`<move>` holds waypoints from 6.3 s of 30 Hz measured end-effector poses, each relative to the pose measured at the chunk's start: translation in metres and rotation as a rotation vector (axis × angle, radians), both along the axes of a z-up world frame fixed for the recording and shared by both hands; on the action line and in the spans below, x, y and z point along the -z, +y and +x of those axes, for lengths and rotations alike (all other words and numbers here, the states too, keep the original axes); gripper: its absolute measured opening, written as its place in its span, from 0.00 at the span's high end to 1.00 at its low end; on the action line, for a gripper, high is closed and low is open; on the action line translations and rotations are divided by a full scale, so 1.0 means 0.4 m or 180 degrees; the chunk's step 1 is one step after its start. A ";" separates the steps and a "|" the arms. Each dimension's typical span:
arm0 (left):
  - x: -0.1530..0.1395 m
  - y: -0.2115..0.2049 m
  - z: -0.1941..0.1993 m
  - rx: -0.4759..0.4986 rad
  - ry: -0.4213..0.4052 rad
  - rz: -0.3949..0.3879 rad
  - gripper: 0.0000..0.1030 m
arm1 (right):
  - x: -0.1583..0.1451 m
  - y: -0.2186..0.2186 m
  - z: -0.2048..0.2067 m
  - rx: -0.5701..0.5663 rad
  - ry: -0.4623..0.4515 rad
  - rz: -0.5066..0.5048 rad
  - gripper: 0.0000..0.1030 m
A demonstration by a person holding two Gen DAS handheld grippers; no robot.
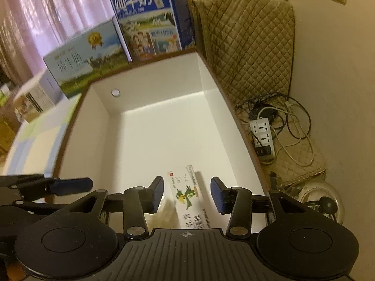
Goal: Organize objects
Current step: 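Carry both items into the cardboard box and open both grippers, then withdraw both grippers from the cardboard box back over the table, then grasp the blue-labelled plastic box with left gripper while right grasps yellow sachet, then carry both items into the cardboard box and open both grippers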
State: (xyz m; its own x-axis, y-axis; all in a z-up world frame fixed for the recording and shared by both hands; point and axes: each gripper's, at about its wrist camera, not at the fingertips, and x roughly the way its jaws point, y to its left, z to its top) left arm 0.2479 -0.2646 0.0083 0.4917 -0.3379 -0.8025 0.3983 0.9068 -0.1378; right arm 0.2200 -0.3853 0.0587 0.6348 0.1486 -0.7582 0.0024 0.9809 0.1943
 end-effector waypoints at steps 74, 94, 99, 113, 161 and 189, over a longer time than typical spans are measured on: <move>-0.158 0.906 -0.482 -0.1687 0.0072 0.0224 0.22 | 0.041 0.678 -0.275 -0.1198 0.0243 0.0231 0.29; -0.023 1.010 -0.172 -0.1337 0.0361 0.0597 0.32 | 0.103 0.673 -0.183 -0.1020 0.0355 0.0171 0.29; 0.030 1.013 -0.116 -0.1259 0.0527 0.0662 0.34 | 0.110 0.666 -0.177 -0.0974 0.0374 0.0159 0.29; 0.093 1.033 -0.066 -0.1223 0.0576 0.0681 0.49 | 0.124 0.659 -0.158 -0.0945 0.0397 0.0143 0.29; -0.036 1.099 -0.198 -0.1894 0.0271 0.0146 0.49 | 0.165 0.962 -0.107 -0.3092 -0.1437 -0.1478 1.00; -0.231 0.574 -0.088 -0.0652 -0.0219 -0.0052 0.49 | -0.097 0.464 -0.212 -0.1700 -0.1578 -0.1361 1.00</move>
